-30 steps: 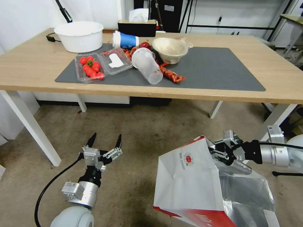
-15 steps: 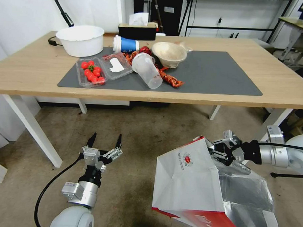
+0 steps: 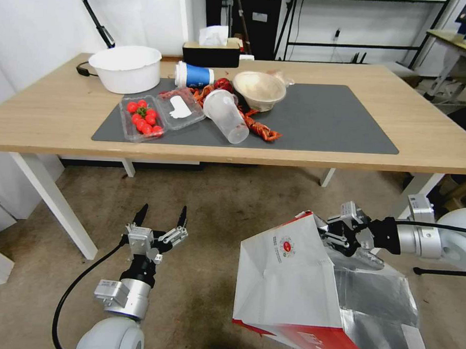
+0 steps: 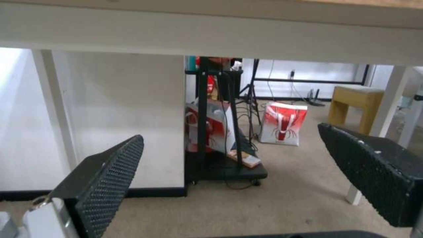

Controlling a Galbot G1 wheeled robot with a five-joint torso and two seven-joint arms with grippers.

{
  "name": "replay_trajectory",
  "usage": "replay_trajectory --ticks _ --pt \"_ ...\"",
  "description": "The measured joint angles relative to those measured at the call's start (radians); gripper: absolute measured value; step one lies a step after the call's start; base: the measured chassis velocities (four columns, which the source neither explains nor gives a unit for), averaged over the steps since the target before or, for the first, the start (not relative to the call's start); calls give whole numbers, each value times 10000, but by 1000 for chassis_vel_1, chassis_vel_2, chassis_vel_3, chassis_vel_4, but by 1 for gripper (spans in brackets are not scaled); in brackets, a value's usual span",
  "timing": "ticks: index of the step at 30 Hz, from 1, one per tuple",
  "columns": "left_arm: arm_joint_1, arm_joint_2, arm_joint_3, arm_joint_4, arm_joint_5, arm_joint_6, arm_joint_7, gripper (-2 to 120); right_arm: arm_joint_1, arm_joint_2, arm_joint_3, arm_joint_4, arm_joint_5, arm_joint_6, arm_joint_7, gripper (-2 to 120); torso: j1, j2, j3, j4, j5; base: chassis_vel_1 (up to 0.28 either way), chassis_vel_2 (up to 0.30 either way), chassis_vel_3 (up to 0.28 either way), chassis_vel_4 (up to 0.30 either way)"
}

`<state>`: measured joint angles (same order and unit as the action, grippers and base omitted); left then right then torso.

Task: Pick up the food delivery bag from the floor and place it on the table.

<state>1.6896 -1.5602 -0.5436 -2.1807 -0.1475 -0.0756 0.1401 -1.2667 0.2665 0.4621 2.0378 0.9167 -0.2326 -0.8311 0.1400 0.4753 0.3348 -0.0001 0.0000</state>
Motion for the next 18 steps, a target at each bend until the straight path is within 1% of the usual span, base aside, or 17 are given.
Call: replay_trajectory --ticks 7,9,18 --pt "-11 -2 12 -1 0 22 0 99 -7 -35 9 -2 -5 0 -22 0 59 155 97 0 0 0 0 0 0" --pt "-17 -8 16 -1 0 31 1 99 -7 -43 19 -11 4 1 -31 0 98 264 167 0 0 0 0 0 0" --pt "-11 -9 15 0 1 35 1 99 -4 -36 19 -22 4 2 -31 0 145 399 257 0 0 0 0 0 0"
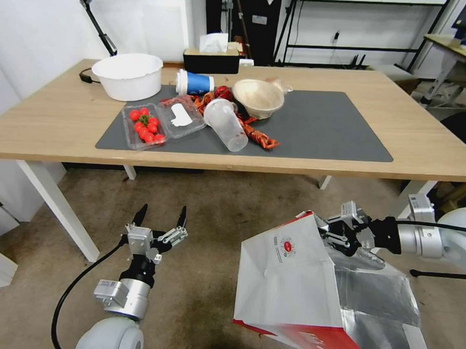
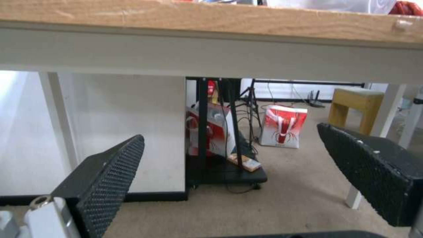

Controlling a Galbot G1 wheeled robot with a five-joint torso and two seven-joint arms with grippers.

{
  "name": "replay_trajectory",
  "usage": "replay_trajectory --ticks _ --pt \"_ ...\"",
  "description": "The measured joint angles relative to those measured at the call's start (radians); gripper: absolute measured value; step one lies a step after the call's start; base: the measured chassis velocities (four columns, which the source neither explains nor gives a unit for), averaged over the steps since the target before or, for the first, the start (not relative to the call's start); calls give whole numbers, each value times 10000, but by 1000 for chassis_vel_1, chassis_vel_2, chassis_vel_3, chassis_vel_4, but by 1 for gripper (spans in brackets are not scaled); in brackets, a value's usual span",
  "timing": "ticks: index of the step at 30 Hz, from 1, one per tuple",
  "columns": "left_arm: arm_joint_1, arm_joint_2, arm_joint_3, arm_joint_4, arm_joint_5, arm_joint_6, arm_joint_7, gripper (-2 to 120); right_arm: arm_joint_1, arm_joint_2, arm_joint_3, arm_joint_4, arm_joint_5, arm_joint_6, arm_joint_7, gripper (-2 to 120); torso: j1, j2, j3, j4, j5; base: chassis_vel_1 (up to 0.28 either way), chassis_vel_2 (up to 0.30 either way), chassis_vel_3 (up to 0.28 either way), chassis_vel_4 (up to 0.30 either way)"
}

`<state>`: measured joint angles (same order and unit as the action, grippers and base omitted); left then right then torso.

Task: Pick up the food delivery bag from the floor and place it on the table.

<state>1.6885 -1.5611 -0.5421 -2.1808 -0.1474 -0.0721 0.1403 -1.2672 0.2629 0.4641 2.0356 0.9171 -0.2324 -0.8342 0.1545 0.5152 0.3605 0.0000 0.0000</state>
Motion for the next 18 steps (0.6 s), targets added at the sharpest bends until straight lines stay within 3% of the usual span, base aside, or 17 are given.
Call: replay_trajectory --ticks 18 --pt "23 12 -30 -28 -4 0 1 99 -24 -93 14 66 -21 -9 2 0 252 674 419 0 1 0 0 0 0"
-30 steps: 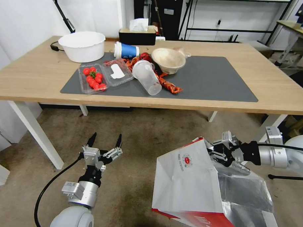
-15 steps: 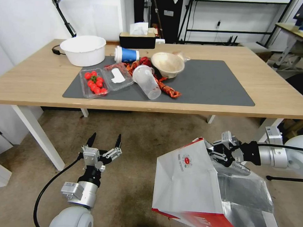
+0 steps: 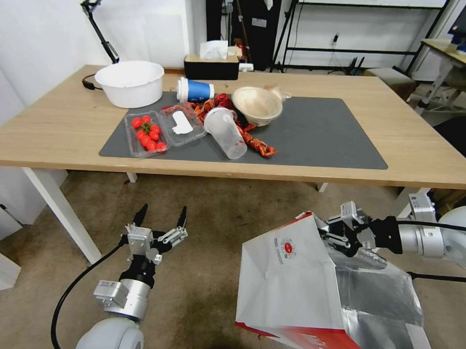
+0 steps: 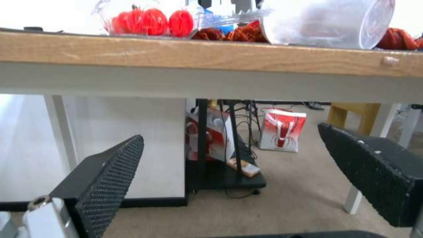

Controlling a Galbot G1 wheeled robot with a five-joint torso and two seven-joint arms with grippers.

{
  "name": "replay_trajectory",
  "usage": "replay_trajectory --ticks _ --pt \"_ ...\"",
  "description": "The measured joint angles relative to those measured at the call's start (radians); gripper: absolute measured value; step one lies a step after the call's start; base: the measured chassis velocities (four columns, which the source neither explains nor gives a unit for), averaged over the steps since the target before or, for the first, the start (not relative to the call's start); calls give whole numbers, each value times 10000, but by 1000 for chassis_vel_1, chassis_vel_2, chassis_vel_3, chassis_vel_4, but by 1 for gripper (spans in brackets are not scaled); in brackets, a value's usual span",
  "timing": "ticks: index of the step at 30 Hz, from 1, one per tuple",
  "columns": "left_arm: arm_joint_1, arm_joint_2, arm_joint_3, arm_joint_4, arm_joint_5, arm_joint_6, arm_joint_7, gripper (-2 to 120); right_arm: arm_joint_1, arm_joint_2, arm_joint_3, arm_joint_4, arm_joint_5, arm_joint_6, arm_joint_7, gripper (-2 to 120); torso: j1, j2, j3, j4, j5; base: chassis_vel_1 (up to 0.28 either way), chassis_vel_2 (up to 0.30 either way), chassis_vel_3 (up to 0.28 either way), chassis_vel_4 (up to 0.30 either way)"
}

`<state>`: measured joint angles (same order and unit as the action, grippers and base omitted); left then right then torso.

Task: Pick up the food delivery bag from the floor and place it on the table.

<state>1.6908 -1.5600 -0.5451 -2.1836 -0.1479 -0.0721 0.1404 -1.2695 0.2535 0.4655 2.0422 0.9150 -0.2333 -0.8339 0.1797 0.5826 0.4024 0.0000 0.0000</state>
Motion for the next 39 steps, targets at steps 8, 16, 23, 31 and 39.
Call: replay_trajectory --ticks 8,16,23,31,39 --pt "18 6 2 -6 -4 -23 2 99 -11 -89 31 58 8 -28 25 0 105 275 170 0 0 0 0 0 0" --pt "26 6 1 -10 -9 -43 3 99 -38 -140 69 66 -52 -54 29 0 291 743 455 0 0 0 0 0 0" --pt "22 -21 16 -37 1 -51 10 98 -87 -179 104 70 -109 -56 29 0 500 1257 759 0 0 0 0 0 0" --pt "18 -14 10 -26 8 -40 11 99 -110 -266 97 64 -106 -76 22 0 701 1746 1045 0 0 0 0 0 0" --pt "18 -24 32 -14 15 -39 13 99 -115 -296 97 93 -75 -104 23 0 765 1898 1133 0 0 0 0 0 0"
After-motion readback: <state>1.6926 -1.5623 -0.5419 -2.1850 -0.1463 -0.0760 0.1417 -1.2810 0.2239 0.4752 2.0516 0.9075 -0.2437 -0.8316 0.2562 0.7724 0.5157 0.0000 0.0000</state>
